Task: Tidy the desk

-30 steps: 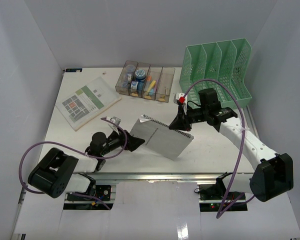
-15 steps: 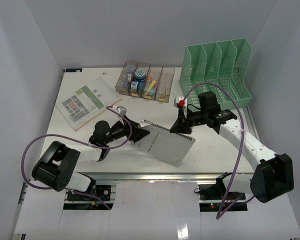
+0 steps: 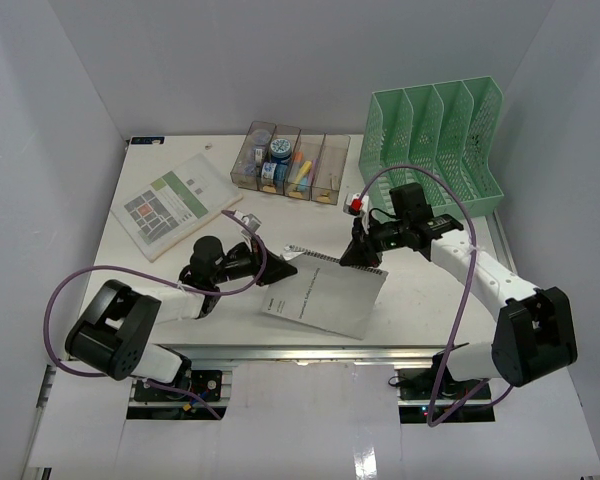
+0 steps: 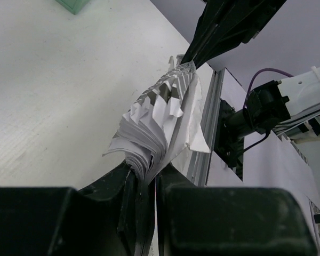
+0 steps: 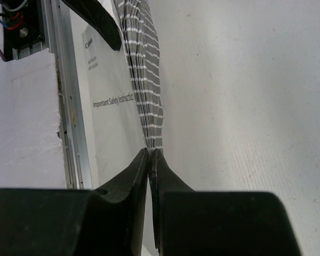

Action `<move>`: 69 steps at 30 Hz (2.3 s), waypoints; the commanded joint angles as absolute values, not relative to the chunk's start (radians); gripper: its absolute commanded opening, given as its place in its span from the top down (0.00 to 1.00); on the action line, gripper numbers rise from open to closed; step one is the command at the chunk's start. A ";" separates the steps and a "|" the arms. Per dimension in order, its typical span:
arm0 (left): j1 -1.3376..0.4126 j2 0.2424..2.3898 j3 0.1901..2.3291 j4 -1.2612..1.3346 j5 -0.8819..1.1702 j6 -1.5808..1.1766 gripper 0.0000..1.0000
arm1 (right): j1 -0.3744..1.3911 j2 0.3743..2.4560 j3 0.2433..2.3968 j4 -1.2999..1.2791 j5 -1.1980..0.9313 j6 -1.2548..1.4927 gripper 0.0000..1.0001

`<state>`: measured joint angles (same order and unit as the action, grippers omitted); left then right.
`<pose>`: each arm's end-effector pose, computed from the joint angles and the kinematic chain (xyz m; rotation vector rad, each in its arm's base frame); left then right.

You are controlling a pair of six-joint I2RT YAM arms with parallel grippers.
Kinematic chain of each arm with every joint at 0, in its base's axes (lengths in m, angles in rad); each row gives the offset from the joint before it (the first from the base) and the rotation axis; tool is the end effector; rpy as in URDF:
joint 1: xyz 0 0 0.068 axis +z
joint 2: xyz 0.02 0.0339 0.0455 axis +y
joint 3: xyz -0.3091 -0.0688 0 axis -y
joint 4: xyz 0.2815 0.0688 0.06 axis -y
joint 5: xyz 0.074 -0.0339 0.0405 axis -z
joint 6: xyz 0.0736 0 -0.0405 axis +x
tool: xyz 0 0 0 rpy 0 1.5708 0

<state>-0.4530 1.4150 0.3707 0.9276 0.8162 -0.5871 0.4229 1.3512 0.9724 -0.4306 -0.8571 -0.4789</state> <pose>0.2363 -0.1747 0.1911 0.5542 1.7906 -1.4298 0.2696 0.1824 0.2784 -1.3140 1.7956 0.9751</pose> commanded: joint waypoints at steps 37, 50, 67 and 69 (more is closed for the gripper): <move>-0.459 1.333 0.872 -0.176 0.132 -1.166 1.00 | 1.125 1.372 1.037 -0.179 0.278 -0.457 0.02; -0.459 1.303 0.903 -0.193 0.161 -1.191 1.00 | 1.204 1.504 0.949 0.052 0.498 -0.533 0.09; -0.459 1.176 0.895 -0.223 0.142 -1.189 1.00 | 1.122 1.494 0.908 0.041 0.410 -0.564 0.86; -0.459 1.164 0.902 -0.223 0.130 -1.185 0.96 | 1.110 1.443 0.891 0.023 0.367 -0.576 0.92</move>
<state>-0.4555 1.2464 0.8616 -0.2507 0.1317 -1.1628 1.1419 1.5467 0.9265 0.0504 0.4591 -0.5670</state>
